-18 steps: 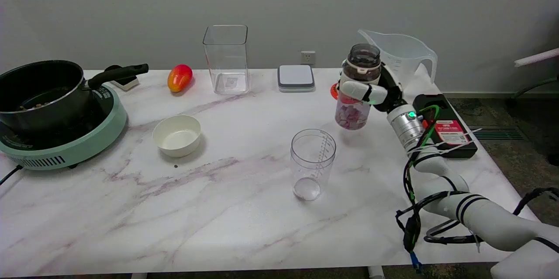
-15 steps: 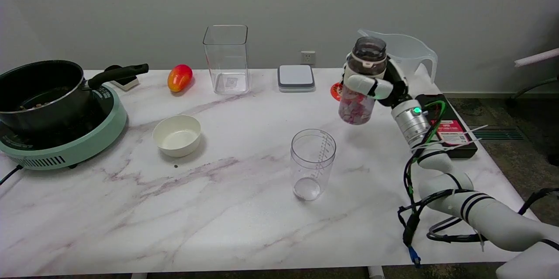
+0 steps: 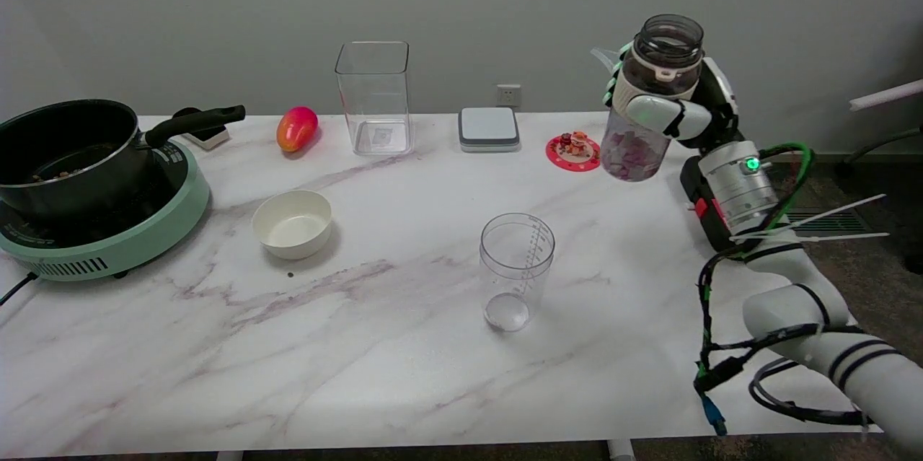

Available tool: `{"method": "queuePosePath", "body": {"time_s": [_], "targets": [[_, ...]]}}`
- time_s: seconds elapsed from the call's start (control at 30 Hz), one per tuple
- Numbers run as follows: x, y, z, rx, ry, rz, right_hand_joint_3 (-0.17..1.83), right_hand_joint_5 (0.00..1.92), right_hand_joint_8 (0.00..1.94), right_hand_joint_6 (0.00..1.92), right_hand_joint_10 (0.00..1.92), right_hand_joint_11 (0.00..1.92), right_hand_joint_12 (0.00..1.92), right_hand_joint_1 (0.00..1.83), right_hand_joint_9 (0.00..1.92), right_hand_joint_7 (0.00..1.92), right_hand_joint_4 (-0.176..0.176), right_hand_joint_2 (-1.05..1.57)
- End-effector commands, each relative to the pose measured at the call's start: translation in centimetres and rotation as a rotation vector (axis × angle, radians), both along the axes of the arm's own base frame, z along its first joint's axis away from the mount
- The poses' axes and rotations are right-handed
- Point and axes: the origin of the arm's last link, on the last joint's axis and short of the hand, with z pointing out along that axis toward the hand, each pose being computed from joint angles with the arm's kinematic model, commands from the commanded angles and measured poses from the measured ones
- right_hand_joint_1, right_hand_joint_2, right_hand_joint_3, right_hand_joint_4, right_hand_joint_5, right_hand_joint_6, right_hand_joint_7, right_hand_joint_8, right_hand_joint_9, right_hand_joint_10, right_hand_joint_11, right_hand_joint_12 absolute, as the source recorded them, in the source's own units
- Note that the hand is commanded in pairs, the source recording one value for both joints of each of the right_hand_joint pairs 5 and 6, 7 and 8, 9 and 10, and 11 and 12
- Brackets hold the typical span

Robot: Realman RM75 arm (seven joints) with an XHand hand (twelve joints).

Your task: Pour the contents of the bottle into the measuring cup.

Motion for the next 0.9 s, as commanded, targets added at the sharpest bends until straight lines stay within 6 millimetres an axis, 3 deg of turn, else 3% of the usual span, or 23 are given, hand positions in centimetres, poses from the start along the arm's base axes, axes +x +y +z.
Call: {"method": "queuePosePath", "body": {"time_s": [0.03, 0.23, 0.5, 0.73, 0.9], "targets": [[3.8, 8.4, -1.6, -0.228, 0.46, -0.074, 0.24, 1.87, 1.84, 1.87, 1.6, 1.39, 1.39, 1.21, 1.6, 1.84, 0.0, 1.57], [3.5, 9.1, -4.0, -0.354, 0.794, -0.077, 0.23, 1.88, 1.86, 1.88, 1.63, 1.41, 1.41, 1.22, 1.63, 1.86, 0.0, 1.57], [3.8, 10.2, -7.1, -0.506, 1.067, -0.005, 0.22, 1.84, 1.85, 1.84, 1.62, 1.42, 1.42, 1.22, 1.62, 1.85, 0.0, 1.57], [5.1, 9.9, -6.3, -0.555, 1.081, 0.008, 0.23, 1.79, 1.81, 1.79, 1.57, 1.38, 1.38, 1.23, 1.57, 1.81, 0.0, 1.53], [5.3, 9.7, -6.0, -0.586, 1.288, 0.102, 0.24, 1.81, 1.81, 1.81, 1.57, 1.38, 1.38, 1.25, 1.57, 1.81, 0.0, 1.51]]}}
